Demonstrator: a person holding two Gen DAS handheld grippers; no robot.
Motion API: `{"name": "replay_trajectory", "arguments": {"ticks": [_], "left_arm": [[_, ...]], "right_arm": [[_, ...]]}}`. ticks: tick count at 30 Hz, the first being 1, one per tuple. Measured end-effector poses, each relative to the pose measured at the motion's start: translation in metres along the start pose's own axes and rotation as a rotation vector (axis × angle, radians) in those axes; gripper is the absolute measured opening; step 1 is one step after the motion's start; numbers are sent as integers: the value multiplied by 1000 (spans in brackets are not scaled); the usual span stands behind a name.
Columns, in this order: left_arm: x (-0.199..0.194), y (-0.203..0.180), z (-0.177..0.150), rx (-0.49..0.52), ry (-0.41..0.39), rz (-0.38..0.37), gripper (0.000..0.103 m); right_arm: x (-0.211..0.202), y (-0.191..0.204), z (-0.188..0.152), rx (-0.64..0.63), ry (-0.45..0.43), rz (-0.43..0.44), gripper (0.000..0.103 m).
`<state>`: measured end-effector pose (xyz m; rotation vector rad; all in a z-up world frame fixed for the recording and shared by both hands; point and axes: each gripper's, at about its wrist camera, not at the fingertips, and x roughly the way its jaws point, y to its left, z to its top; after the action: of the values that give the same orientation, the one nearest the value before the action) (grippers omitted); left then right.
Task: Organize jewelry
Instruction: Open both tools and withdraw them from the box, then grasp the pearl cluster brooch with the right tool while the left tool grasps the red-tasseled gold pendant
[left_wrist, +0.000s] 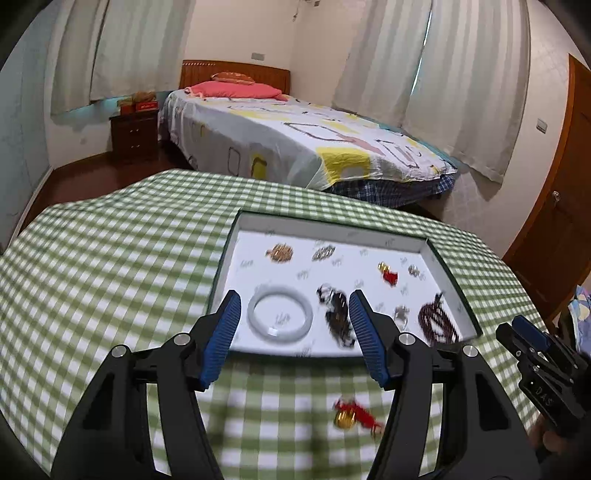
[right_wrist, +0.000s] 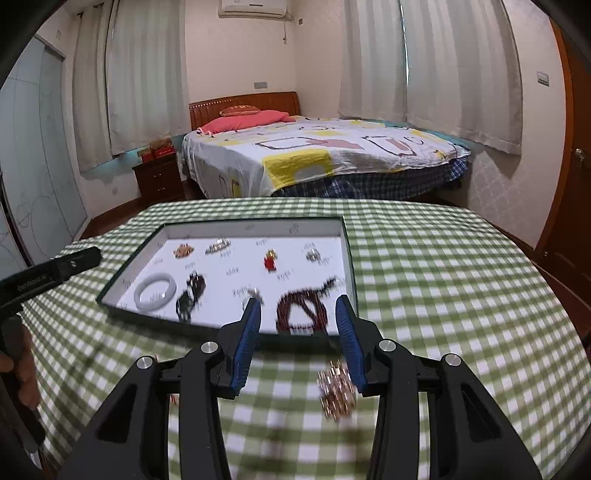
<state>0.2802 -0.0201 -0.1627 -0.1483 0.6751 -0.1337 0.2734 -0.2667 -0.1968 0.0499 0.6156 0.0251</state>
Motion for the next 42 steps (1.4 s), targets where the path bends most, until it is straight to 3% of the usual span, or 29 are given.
{"name": "replay_trajectory", "arguments": {"ticks": [16, 32, 37, 42], "left_arm": [[-25, 28, -40, -20, 46, 89, 60], [-3, 25, -53, -18, 112, 70, 60], [0, 27, -54, -24, 120, 72, 60], [3, 27, -56, -28, 129, 73, 60]], "right_arm": [[12, -14, -36, 29, 123, -26, 42], [58, -24, -40, 58, 272, -56, 42], [56, -28, -43, 66, 271, -57, 27], [51, -29, -44, 60, 263, -55, 23]]}}
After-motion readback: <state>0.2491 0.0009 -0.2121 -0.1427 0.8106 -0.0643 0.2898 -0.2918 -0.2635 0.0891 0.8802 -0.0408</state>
